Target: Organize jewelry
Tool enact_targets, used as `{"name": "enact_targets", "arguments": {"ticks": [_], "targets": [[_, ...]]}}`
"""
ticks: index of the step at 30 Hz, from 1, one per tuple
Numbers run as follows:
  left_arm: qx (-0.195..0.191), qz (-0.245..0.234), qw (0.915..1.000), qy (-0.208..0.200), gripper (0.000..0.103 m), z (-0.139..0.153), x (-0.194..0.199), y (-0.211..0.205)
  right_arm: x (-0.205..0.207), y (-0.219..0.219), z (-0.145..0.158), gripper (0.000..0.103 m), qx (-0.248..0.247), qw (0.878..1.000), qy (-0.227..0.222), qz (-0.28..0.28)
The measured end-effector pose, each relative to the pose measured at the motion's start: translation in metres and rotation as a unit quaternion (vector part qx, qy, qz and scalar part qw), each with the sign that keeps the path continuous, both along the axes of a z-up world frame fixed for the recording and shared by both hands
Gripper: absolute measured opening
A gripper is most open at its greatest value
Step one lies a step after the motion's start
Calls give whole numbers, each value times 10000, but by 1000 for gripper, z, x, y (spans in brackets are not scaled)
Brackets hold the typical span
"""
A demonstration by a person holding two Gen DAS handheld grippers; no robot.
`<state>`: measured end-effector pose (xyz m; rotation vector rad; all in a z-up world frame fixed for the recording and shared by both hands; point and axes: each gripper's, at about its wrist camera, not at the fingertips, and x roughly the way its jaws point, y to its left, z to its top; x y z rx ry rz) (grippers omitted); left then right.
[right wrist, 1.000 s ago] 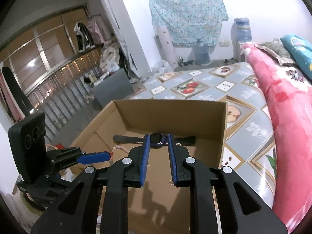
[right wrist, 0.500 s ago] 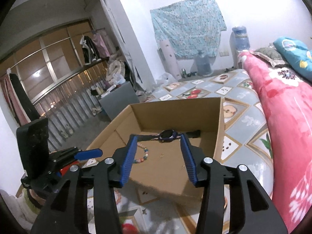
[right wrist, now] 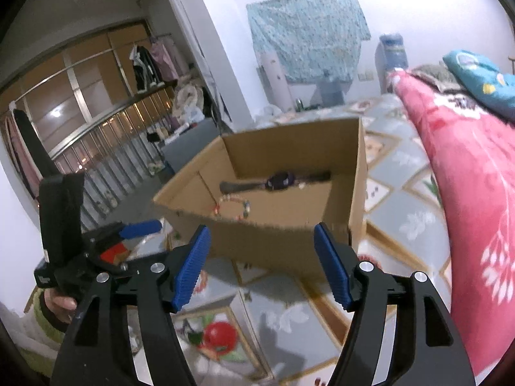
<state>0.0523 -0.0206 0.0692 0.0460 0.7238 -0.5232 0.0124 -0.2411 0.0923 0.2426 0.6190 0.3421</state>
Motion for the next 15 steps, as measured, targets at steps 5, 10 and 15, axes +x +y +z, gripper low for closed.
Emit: {"name": "enact_targets", "arguments": {"ticks": [5, 10, 15], "targets": [[79, 222, 9997, 59, 97, -9, -3, 5, -12, 9, -21, 70, -377, 9988, 297, -116], [153, 449, 9989, 61, 97, -18, -7, 7, -18, 16, -40, 70, -851, 9944, 552, -309], [76, 593, 9982, 32, 97, -24, -8, 12, -23, 18, -51, 70, -872, 9933, 703, -290]]}}
